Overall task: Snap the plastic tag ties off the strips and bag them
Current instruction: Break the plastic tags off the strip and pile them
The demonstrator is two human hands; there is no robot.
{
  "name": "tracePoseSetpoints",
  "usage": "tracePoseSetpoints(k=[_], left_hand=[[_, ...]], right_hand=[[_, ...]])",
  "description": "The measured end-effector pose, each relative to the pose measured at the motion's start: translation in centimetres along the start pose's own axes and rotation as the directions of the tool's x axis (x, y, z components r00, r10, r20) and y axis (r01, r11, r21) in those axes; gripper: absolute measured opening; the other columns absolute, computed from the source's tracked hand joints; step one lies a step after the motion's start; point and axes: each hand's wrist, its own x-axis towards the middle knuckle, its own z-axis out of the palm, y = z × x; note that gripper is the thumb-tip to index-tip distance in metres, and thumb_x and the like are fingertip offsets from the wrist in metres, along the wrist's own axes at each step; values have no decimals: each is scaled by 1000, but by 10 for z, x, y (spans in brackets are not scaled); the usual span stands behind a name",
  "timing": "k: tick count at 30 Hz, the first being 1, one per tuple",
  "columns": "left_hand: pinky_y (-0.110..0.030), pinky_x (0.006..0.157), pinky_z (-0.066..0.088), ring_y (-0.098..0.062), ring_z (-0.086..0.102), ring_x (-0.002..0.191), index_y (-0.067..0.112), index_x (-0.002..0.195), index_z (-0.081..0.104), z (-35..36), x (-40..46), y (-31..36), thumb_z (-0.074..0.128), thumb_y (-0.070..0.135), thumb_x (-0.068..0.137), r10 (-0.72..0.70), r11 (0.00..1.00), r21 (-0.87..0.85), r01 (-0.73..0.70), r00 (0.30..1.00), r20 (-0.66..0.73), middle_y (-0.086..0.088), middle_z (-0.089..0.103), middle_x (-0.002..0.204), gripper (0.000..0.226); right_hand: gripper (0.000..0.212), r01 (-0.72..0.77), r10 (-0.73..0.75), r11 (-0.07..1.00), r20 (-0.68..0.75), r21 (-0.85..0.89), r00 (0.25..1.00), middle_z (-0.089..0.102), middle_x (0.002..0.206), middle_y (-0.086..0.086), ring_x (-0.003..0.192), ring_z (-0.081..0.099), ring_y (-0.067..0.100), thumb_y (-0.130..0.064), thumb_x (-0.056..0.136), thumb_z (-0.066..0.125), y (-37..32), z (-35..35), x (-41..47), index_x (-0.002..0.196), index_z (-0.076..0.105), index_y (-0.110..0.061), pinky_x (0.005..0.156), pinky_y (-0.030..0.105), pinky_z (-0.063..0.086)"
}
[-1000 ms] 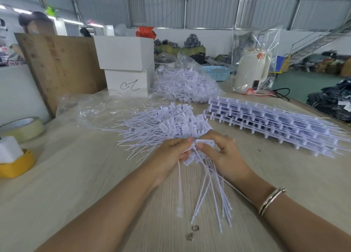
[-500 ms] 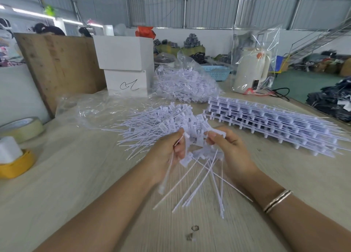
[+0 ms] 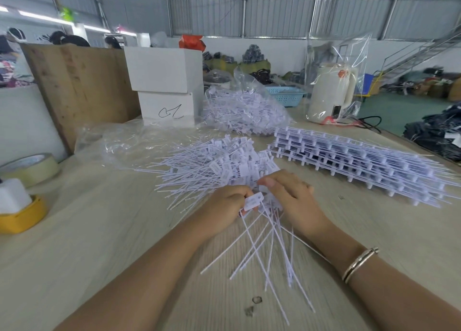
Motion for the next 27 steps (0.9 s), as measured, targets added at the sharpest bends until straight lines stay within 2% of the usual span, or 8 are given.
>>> tracePoseSetpoints(k=[4,8,10,12,15,19,22,27], left_hand=[[-30,70,38,-12,50,69,24,75,60,2,0,-3,52,17,81,3,998,-68,-5,1000,-21,2,57,71,12],[-26,63,47,-11,60,65,18,103,50,4,3,-4,53,5,90,-20,986,-164,0,993,-118,0,59,91,18],[-23,58,45,-9,64,61,20,93,52,0,3,-4,55,16,93,-50,978,-208,17,986,-157,2,62,83,5],[-22,57,42,-9,64,58,21,79,55,-3,3,-7,54,29,94,-58,996,-79,46,987,-151,5,63,66,17],[-22,58,43,-9,58,52,20,62,56,-1,1,-6,52,33,94,-26,999,42,30,993,-112,6,59,53,35],[-17,51,43,-10,53,48,22,54,57,-2,0,-2,54,29,93,-53,988,-147,35,991,-123,5,56,51,40],[-20,50,44,-12,53,48,15,61,60,1,0,0,53,25,94,-143,941,-321,109,986,-83,1,58,53,35],[-20,45,45,-10,52,44,8,67,59,6,1,8,53,16,94,-265,710,-681,182,964,-19,-2,55,53,29]], right_hand=[[7,35,-25,994,100,-101,995,57,80,-10,87,45,-8,-27,87,63,-8,4,-3,80,61,-27,81,3,22],[17,-74,74,996,-6,-40,997,54,79,-1,91,52,17,-32,86,62,-3,0,-1,73,55,-24,98,38,23],[24,-110,112,988,-4,111,994,52,76,2,90,55,27,-32,88,60,-4,-2,-3,71,51,-18,101,53,29],[23,-125,122,980,28,154,992,55,76,8,90,56,30,-32,90,57,-4,-3,-4,74,51,-16,101,59,31],[20,-139,126,983,119,116,985,56,75,7,84,54,17,-27,90,57,-2,-3,-2,74,54,-16,99,47,34],[11,-123,78,971,215,203,973,63,82,12,73,56,5,-17,88,61,-6,-3,-3,87,68,-8,73,11,40],[9,-76,33,966,173,247,984,64,77,2,68,57,0,-10,88,61,-7,-4,-2,86,69,-7,69,7,41],[16,75,-80,988,33,135,996,63,72,-9,70,56,-2,-8,88,63,-9,-1,-1,82,70,-21,72,5,36]])
